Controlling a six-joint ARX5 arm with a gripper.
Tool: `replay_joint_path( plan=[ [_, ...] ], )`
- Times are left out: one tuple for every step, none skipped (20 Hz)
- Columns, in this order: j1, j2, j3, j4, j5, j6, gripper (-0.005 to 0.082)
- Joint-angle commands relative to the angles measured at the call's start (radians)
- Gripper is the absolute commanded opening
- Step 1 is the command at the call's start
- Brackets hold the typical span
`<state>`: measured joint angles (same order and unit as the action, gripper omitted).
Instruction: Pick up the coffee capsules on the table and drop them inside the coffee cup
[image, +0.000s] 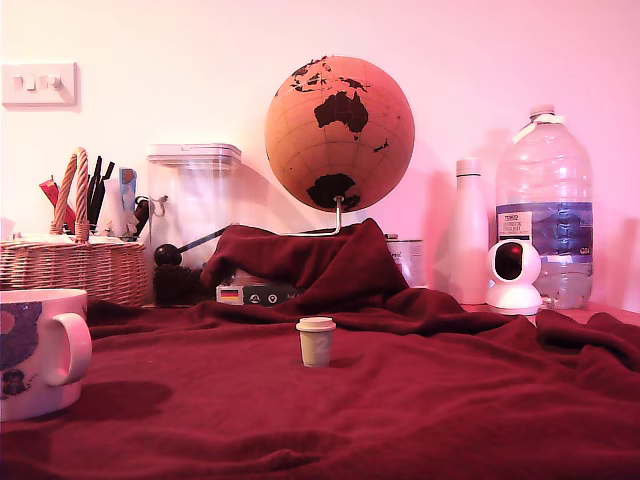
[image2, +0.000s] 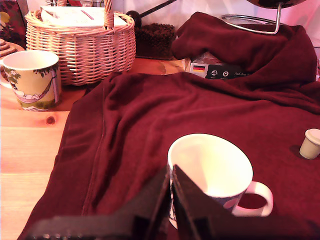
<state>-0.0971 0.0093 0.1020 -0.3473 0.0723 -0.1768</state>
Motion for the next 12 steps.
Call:
replay_joint_path(
  plan=[
    [0.003, -0.022, -0.018, 0.138, 0.085, -0.063, -0.002],
    [0.003, -0.022, -0.018, 0.139, 0.085, -0.063, -0.002],
    [0.003, -0.022, -0.018, 0.14, 0.085, -0.063, -0.002],
    [0.003, -0.022, -0.018, 0.14, 0.085, -0.063, -0.002],
    [0.003, -0.022, -0.018, 0.138, 0.085, -0.062, -0.002],
    [0.003, -0.022, -0.018, 0.139, 0.085, -0.061, -0.002],
    [0.003, -0.022, -0.018, 0.146, 0.088, -0.061, -0.002],
    [0.003, -0.022, -0.018, 0.155, 0.097, -0.061, -0.002],
    [0.003, -0.022, -0.018, 0.169, 0.117, -0.061, -0.002],
    [0.003, -0.022, -0.018, 0.18, 0.137, -0.061, -0.002],
    [0.003, -0.022, -0.018, 0.193, 0.156, -0.062, -0.002],
    [0.003, -0.022, -0.018, 0.201, 0.175, -0.062, -0.002]
  ],
)
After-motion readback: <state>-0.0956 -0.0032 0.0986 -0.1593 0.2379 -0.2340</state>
